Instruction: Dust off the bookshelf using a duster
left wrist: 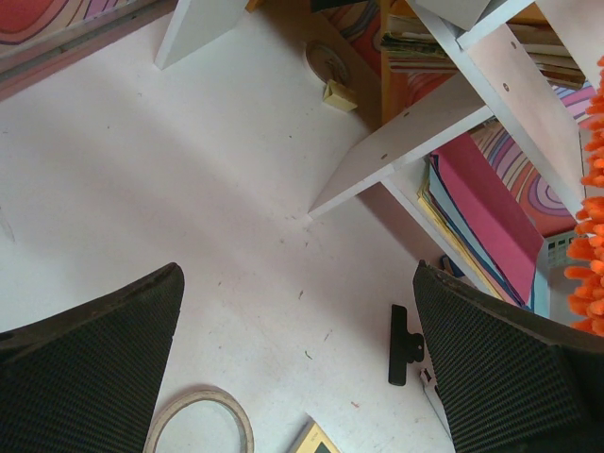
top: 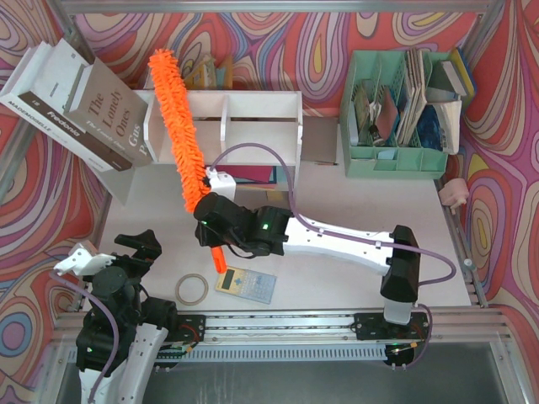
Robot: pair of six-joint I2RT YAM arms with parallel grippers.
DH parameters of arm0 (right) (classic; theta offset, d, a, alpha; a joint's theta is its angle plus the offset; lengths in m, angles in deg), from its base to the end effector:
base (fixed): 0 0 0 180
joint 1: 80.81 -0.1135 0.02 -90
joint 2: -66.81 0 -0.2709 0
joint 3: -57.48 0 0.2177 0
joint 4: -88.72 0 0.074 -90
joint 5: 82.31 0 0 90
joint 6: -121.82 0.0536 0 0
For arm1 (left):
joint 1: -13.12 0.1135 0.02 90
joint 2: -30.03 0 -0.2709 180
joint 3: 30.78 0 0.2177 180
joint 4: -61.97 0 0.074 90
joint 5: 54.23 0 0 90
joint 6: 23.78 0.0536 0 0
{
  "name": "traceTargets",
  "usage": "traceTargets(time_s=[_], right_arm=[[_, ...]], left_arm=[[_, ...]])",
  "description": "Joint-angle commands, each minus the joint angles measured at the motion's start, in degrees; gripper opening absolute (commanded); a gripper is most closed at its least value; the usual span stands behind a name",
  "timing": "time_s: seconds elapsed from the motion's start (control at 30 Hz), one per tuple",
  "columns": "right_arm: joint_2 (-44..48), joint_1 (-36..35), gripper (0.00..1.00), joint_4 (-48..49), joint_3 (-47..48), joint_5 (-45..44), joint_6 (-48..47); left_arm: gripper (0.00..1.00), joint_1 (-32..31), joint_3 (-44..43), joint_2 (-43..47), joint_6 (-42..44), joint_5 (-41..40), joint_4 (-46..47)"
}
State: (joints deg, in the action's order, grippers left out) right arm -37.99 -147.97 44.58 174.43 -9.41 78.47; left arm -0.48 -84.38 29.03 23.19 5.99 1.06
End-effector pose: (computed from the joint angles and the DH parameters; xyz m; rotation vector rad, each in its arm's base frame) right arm 0.1730 0.3701 0.3549 -0.2130 2.2156 0.8482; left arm 0.0069 0.0257 0.2738 -0.7916 1.5102 -0.2925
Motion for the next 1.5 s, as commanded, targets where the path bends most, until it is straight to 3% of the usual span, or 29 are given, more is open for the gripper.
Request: traceTargets(time_s=[0.0, 0.17, 0.5, 0.77, 1.0, 1.47], right_arm=[[-1.35, -0.26, 0.0, 2.39, 3.49, 2.21, -2.37], [-0.88, -0.26, 0.0, 0.55, 2.98, -0.63, -1.39], [10.39, -0.25, 0.0, 1.87, -8.17, -12.05, 4.98], [10.81, -0.26, 0.0, 8.52, -6.25, -5.38, -4.12], [12.99, 0.75, 0.0, 1.97, -4.26, -8.87, -4.01], [15.51, 6.3, 0.0, -6.24, -4.75, -3.29, -3.1]], left_arm=[[0.99, 0.25, 0.7, 0.73, 0.75, 0.25, 0.61], [0.99, 0.32, 0.69, 0.73, 0.72, 0.25, 0.62], [0.99, 0.33, 0.7, 0.73, 0.7, 0.34, 0.7], [0.99, 0.33, 0.62, 0.72, 0.72, 0.26, 0.45], [0.98, 0.33, 0.52, 0.71, 0.66, 0.07, 0.31], [0.98, 0.33, 0.53, 0.73, 0.4, 0.12, 0.11]])
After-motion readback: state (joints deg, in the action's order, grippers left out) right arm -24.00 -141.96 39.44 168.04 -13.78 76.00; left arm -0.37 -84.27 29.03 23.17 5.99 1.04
